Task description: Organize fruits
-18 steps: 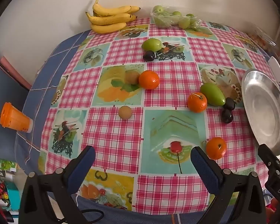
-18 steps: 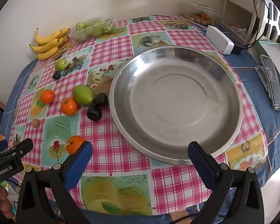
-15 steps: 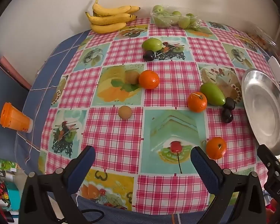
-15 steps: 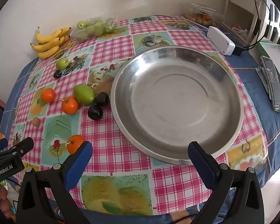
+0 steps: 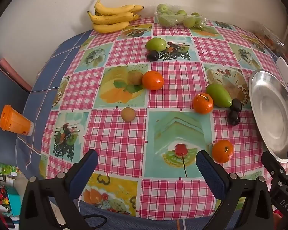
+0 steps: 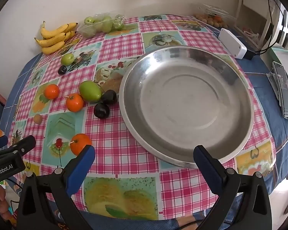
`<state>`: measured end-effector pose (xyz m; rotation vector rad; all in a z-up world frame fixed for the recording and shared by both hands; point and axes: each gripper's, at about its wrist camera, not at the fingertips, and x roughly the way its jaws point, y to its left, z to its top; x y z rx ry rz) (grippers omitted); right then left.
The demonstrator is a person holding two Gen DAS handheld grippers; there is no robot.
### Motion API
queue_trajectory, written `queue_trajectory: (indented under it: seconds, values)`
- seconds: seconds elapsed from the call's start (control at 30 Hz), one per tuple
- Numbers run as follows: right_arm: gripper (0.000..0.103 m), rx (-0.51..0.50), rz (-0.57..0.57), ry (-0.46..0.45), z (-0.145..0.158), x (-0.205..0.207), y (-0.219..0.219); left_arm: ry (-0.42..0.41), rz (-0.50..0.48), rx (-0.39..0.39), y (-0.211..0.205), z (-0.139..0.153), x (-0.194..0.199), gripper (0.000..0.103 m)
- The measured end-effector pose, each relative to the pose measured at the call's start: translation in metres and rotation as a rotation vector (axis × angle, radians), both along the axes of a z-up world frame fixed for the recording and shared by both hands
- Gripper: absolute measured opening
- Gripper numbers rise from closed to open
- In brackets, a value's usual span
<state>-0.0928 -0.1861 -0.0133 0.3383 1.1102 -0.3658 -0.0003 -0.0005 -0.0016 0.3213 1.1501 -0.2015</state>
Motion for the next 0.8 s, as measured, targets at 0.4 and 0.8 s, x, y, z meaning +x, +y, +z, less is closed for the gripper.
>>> queue_trajectory:
  seconds: [0.4, 0.8]
  values:
    - [0.102, -0.006, -0.012, 0.013, -0.0023, -0.0012, -0.0015, 0.003, -0.001, 0.001, 0.0001, -0.0005, -0.0002, 0.103]
    - [0.102, 0.000, -0.015, -0.002, -0.0016, -0.0023, -0.0022, 0.010, 0.000, 0.006, 0.0011, -0.0044, -0.0031, 0.103]
